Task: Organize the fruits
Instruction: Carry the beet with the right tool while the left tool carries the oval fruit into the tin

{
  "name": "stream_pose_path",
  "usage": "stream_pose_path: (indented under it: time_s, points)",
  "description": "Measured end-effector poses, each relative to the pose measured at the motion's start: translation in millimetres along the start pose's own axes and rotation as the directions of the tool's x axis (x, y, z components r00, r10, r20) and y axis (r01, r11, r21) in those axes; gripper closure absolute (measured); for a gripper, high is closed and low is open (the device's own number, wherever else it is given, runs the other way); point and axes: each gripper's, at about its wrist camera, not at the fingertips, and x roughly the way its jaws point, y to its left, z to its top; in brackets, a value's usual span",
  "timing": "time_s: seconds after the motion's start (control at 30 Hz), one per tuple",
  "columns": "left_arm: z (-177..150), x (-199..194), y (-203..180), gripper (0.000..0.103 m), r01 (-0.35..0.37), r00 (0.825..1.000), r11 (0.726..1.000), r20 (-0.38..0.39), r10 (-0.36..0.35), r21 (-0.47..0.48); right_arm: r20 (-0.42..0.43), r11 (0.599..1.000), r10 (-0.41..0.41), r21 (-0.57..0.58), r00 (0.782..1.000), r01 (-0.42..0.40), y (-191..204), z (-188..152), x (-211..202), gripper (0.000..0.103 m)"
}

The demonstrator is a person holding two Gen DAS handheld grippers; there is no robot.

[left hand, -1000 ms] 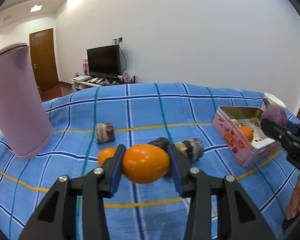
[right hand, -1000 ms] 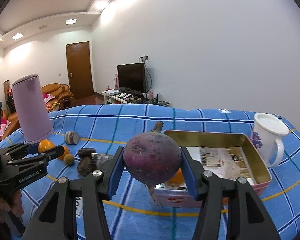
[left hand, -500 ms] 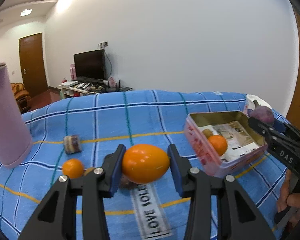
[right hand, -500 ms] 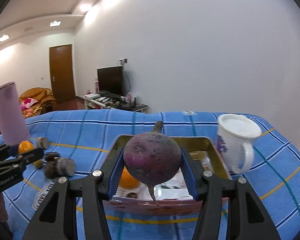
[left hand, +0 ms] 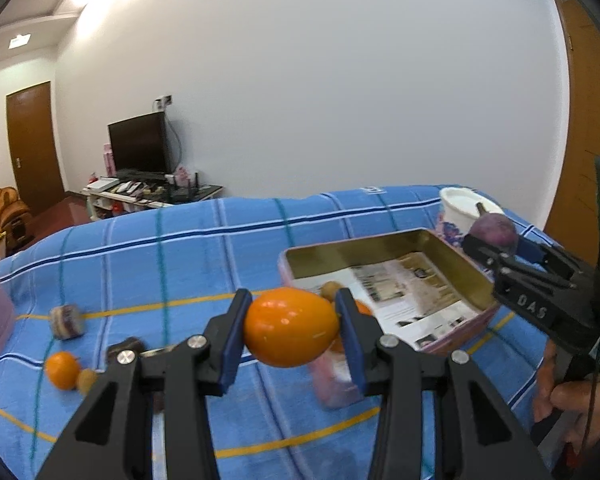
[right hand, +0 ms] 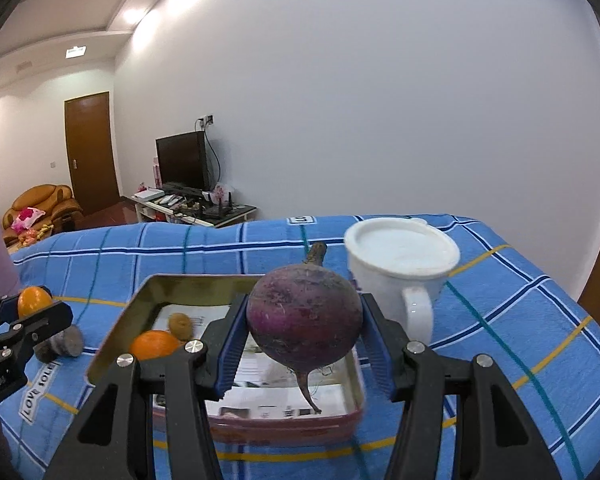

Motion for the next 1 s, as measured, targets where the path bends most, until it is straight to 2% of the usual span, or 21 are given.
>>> stream_pose_path:
  time_s: [0.1,0.33,0.77,1.0]
  points:
    - [4,11,-15,0.058,0.021,1.000,1.000,-0.006,-0.021,0.002,-0.020,1.000,-0.001,-0.004,1.000,0.001,-4,0,6,0.047]
    - [3,33,-52,0.058,0.072,0.997,0.997,-0.038,-0.071,0.038,-0.089,0.998,0.053,-0.032,0.995,-0.057,-3,-4,22,0.047]
    - [-3,59,-60,0.058,0.128,0.983,0.992,-0.136,-0.127,0.000,-0.162,0.992,0.125,0.002,0.979,-0.126,-8,0,51,0.047]
    - [-5,59,-73,0.057,0.102,0.984,0.992,-0.154,-0.089,0.077,-0.223,0.978,0.196,-0.030,0.955,-0.207,10,0,66,0.047]
